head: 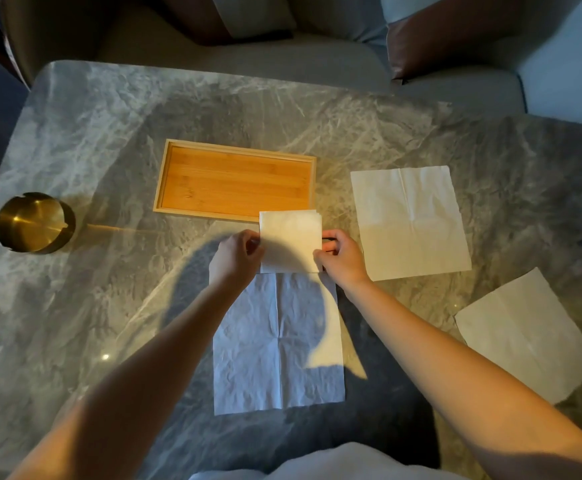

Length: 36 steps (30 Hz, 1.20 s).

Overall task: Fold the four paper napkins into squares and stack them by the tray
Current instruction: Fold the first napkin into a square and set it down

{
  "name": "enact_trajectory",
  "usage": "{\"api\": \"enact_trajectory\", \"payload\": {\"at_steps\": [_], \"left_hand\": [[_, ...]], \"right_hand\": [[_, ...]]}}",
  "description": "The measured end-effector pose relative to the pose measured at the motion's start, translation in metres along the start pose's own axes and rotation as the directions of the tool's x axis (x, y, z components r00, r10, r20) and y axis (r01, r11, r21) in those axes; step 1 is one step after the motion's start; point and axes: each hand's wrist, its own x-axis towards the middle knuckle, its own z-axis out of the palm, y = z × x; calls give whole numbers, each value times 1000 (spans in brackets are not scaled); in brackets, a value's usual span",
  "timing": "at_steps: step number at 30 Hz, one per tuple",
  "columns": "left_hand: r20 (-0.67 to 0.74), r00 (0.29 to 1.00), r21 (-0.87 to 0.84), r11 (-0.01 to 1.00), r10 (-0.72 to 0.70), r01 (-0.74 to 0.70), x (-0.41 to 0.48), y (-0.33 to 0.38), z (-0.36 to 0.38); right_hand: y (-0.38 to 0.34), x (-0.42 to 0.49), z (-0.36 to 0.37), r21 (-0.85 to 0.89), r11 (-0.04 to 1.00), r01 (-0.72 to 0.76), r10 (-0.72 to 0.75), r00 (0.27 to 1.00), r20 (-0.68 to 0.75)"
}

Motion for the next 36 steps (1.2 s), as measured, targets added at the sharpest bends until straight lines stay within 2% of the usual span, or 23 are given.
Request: {"api": "enact_trajectory", "payload": {"at_steps": [6,13,25,31,33,36], "left_hand": [[-9,999,84,996,-32,33,-5,-7,0],[-14,999,191,981,46,-42,-15,-11,9],[26,999,248,968,27,-32,-33,-22,14],[-12,999,210,977,37,-34,-33,-22,15],[-50,994,200,976,96,-84,-39,-24,13],[3,937,332,883,350,-331,-60,-32,12]], "right_hand": [[5,1,1,-129,989,75,-77,997,-9],[12,4,1,-305,941,146,-145,989,27],[30,-6,-1,-321,929,185,-189,982,18],[29,-12,4,-228,956,182,-213,970,-117],[29,-19,2,-246,930,272,-314,937,-151],[37,-38,0,-314,842,438,-467,884,-18]]}}
